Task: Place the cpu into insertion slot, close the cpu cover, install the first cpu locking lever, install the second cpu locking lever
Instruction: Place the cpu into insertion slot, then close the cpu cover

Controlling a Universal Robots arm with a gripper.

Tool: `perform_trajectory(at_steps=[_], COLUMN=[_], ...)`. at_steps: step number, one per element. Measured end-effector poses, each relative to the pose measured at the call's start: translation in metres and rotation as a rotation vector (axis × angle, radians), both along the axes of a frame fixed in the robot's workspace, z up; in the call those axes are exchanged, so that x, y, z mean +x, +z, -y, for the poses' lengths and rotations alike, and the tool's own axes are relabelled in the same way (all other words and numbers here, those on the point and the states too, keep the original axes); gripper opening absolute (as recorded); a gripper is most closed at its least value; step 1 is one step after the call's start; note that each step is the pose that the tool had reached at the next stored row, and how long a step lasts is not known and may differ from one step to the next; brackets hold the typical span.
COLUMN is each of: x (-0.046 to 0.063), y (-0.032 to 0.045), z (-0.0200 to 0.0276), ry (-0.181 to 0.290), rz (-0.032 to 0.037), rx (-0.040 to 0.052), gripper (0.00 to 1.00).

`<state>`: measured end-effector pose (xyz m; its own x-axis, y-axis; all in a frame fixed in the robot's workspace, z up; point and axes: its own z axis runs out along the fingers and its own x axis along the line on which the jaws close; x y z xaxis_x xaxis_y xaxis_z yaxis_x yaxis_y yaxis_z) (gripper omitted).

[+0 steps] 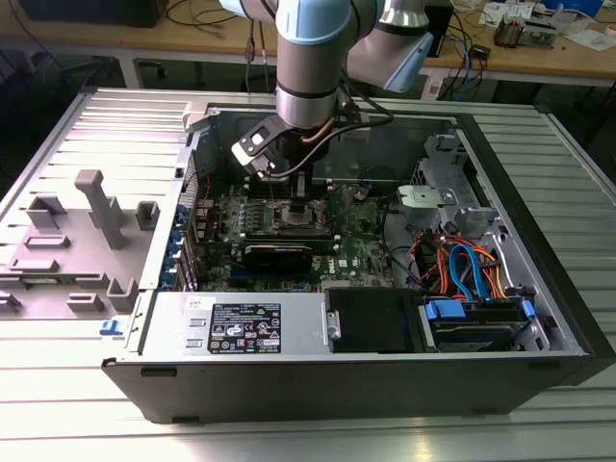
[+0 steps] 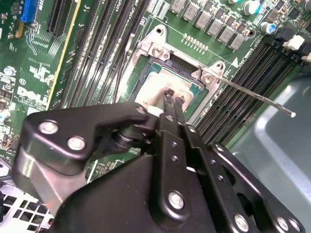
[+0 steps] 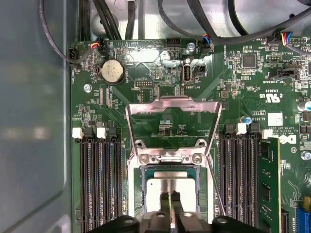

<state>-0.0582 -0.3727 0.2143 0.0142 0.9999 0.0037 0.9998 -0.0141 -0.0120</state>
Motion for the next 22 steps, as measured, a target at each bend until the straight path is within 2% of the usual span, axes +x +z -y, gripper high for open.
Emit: perform_trajectory(at_steps=[1,2,11,15,22], x=[0.0001,0.0002,0.0004,0.0008,0.0007], y=[0.0000,0.0000,0.0000,-0.0003,0.0033], z=[0.0000,-0.0001,-0.0001,-0.0001,-0.0002], ry=[0.000,0.000,0.004,0.004,0.004], rz=[-0.0001,-0.0001,0.0001,0.0045,0.0046], rx=[-0.0001,0.0000,-0.0002,0.0002,0.0000], gripper=[0.11,0.11,0.11,0.11,0.11])
